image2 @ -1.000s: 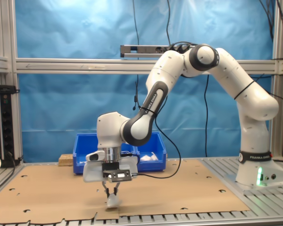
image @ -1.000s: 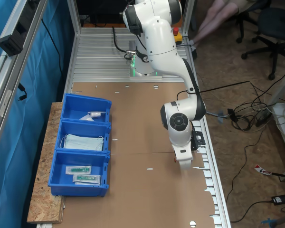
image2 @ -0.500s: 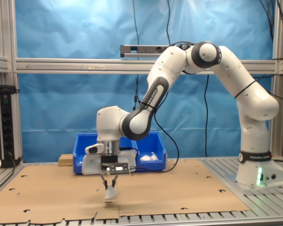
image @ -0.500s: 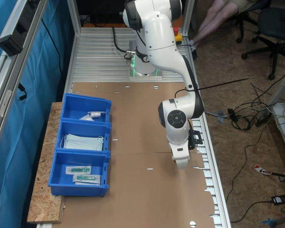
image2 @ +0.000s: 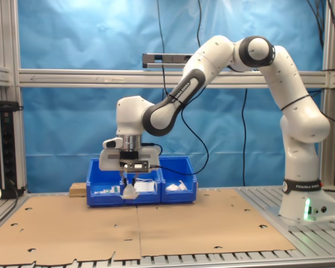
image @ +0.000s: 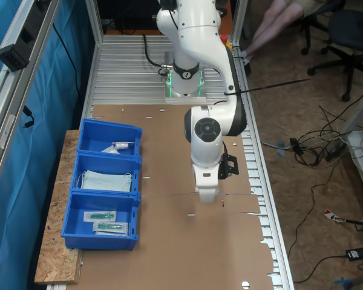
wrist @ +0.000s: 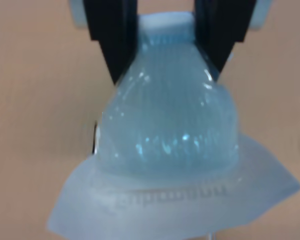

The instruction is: Pick and place sorting task of medical equipment.

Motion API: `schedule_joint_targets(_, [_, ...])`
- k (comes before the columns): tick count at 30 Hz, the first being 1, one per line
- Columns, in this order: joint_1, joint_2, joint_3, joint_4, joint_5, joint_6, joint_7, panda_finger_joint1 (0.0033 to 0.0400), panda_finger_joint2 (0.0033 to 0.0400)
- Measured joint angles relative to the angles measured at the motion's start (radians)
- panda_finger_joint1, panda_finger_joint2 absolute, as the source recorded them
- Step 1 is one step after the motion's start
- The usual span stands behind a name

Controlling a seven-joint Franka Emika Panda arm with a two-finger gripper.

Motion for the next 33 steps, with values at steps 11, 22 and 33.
schedule_joint_targets(11, [-0.055,-0.209,-0.107,-0.151,0.0,-0.067,0.0,0.0077,0.0077])
schedule_joint_targets(22, [-0.162,-0.316,-0.2,-0.219,0.0,-0.097,0.0,0.0077,0.0077])
schedule_joint_targets(33, [-0.23,-0.341,-0.287,-0.232,0.0,-0.116,0.0,0.0077,0.0077])
